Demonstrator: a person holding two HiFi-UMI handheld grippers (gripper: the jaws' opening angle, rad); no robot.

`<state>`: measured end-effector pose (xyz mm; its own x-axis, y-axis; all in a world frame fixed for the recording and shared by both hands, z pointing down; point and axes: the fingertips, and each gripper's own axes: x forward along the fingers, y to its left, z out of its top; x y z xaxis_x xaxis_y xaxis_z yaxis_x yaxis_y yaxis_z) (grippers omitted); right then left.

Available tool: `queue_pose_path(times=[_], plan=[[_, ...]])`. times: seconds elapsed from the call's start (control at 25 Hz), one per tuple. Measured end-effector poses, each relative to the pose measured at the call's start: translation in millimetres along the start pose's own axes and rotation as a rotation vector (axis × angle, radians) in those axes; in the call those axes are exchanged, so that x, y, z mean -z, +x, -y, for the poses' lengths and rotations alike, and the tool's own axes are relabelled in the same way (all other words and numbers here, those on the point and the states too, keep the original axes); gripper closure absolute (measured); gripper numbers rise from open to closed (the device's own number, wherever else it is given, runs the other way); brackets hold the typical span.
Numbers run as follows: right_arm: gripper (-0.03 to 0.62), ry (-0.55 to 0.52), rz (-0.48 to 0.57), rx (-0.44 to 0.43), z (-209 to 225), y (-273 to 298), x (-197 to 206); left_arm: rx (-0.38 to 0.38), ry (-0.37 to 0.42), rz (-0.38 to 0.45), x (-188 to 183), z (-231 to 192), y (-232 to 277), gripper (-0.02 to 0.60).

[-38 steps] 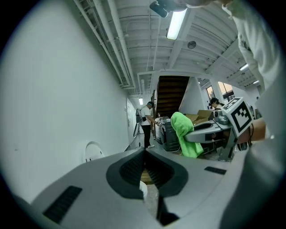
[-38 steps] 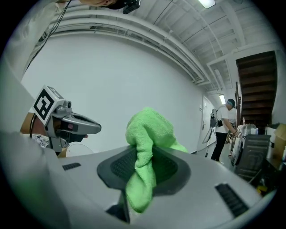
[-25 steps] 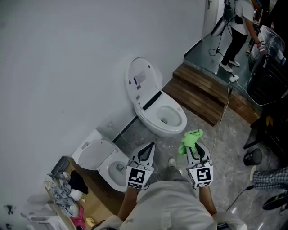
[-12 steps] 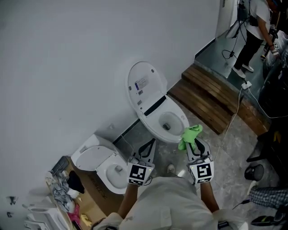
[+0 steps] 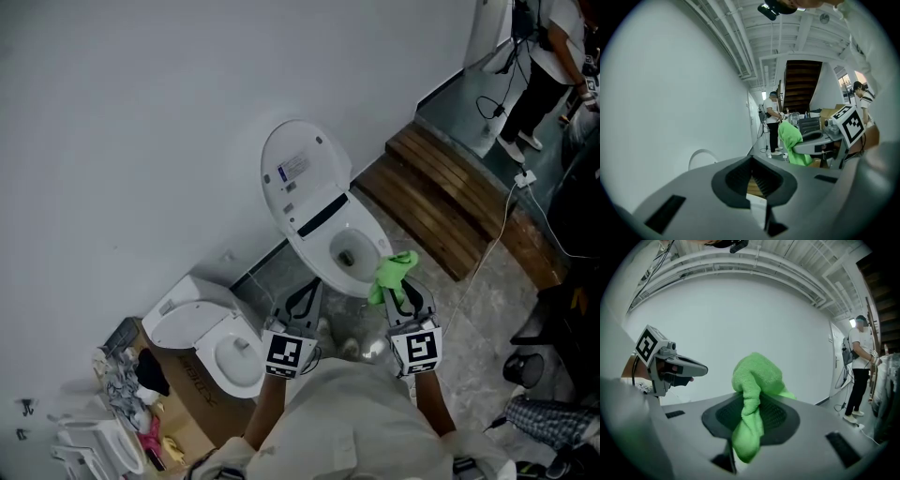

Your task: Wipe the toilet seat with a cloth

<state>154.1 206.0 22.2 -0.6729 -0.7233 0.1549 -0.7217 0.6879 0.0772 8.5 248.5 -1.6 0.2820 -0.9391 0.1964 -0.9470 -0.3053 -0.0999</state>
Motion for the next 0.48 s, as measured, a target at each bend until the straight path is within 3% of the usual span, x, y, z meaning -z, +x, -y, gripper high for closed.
queue_pose_path(times=[0.48], plan=[[0.496,0.033,-0.105,-0.011,6.3,82.5,40.3,0.031,-0.084,-0.003,39.9,-57.1,72.3,0.569]])
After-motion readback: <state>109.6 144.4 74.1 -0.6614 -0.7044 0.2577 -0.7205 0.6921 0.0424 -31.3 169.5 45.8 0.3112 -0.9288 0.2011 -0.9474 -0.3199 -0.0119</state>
